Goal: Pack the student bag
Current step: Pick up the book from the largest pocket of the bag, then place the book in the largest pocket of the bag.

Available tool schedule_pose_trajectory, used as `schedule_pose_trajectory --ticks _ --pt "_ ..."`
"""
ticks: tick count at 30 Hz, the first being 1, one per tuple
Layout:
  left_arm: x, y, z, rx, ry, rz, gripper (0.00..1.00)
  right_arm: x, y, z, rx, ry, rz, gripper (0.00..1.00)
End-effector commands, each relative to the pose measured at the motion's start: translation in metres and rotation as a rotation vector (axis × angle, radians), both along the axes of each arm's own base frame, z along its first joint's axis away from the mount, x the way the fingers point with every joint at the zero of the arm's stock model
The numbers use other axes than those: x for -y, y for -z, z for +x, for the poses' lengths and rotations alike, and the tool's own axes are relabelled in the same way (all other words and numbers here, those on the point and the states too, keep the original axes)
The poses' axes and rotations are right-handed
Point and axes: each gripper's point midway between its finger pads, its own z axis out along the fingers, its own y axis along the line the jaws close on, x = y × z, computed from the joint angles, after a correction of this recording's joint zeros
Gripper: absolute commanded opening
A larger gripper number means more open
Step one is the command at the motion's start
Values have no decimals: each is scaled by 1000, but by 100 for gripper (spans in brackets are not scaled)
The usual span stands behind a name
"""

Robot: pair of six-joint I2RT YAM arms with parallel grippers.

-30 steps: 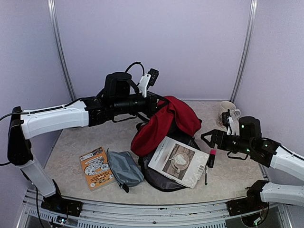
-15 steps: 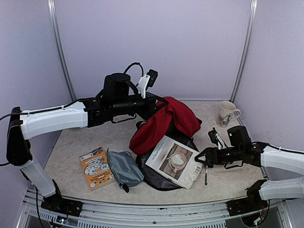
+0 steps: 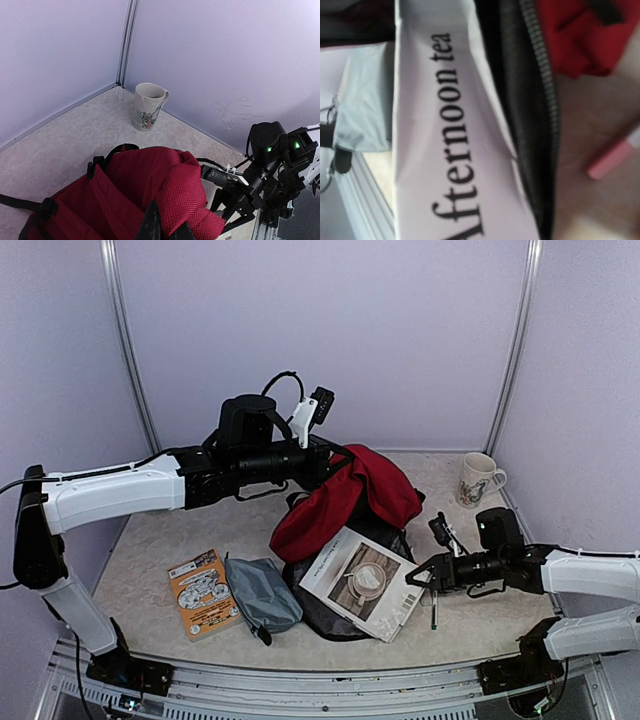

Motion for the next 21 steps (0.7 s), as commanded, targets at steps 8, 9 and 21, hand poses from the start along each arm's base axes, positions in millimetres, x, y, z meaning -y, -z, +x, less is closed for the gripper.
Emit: schedule_pose_trajectory --ticks 8,9,21 --pt "2 -24 2 84 3 -7 4 8 -36 -3 -113 207 261 0" --pt "3 -26 3 83 9 -6 4 12 -36 -1 -135 258 280 0" --pt "22 -57 8 114 49 -62 2 59 -24 14 -376 766 383 0"
